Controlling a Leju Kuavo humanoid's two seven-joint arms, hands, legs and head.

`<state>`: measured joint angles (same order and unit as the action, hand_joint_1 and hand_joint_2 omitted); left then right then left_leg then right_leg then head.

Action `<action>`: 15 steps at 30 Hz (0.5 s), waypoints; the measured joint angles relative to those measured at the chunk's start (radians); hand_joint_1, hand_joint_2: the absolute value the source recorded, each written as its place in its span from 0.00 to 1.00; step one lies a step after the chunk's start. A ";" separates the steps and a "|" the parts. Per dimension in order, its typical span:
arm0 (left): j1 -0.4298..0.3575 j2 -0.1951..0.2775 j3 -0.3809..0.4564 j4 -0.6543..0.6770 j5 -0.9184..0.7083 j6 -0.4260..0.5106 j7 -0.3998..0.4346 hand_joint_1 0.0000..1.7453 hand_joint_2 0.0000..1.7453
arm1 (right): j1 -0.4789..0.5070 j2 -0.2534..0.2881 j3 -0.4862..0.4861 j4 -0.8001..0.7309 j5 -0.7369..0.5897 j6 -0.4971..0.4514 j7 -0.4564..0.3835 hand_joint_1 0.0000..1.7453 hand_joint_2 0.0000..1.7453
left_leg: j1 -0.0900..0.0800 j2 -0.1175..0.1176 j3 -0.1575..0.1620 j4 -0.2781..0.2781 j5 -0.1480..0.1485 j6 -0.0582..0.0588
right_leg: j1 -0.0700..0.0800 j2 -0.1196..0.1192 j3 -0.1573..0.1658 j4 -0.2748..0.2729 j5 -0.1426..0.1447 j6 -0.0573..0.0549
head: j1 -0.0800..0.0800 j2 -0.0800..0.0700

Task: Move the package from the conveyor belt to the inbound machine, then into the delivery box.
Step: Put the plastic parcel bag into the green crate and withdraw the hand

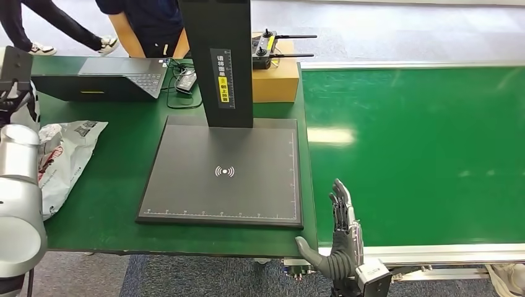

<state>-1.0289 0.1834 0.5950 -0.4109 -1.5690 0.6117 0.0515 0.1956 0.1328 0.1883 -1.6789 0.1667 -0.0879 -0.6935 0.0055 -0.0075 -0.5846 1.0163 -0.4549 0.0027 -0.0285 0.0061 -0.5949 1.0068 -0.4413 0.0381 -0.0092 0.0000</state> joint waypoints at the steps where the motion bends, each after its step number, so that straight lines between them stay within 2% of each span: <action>1: -0.002 -0.001 -0.007 0.005 0.001 0.002 -0.001 0.00 1.00 | 0.001 0.000 0.000 0.000 0.000 -0.005 0.000 0.00 1.00 | 0.000 0.000 0.000 0.000 0.000 0.000 | 0.000 0.000 0.000 0.000 0.000 0.000 | 0.000 0.000; 5: -0.009 -0.003 -0.030 0.019 0.012 0.009 -0.009 0.00 1.00 | 0.007 0.000 0.006 0.000 0.002 -0.024 0.003 0.00 1.00 | 0.000 0.000 0.000 0.000 0.000 0.000 | 0.000 0.000 0.000 0.000 0.000 0.000 | 0.000 0.000; 8: -0.009 -0.004 -0.039 0.025 0.056 0.034 -0.061 0.00 1.00 | 0.013 0.000 0.012 0.000 0.002 -0.035 0.004 0.00 1.00 | 0.000 0.000 0.000 0.000 0.000 0.000 | 0.000 0.000 0.000 0.000 0.000 0.000 | 0.000 0.000; 10: -0.007 -0.008 -0.039 0.023 0.125 0.061 -0.153 0.00 1.00 | 0.016 0.000 0.016 0.000 0.002 -0.041 0.005 0.00 1.00 | 0.000 0.000 0.000 0.000 0.000 0.000 | 0.000 0.000 0.000 0.000 0.000 0.000 | 0.000 0.000; 15: 0.035 -0.055 -0.025 -0.039 0.445 0.084 -0.538 0.00 1.00 | 0.017 0.000 0.026 0.000 0.000 -0.058 0.007 0.00 1.00 | 0.000 0.000 0.000 0.000 0.000 0.000 | 0.000 0.000 0.000 0.000 0.000 0.000 | 0.000 0.000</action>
<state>-0.9935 0.1287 0.5699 -0.4500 -1.1244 0.6952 -0.4870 0.2126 0.1328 0.2141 -1.6789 0.1664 -0.1459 -0.6862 0.0054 -0.0076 -0.5846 1.0162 -0.4548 0.0026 -0.0288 0.0059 -0.5949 1.0069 -0.4413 0.0381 -0.0091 0.0000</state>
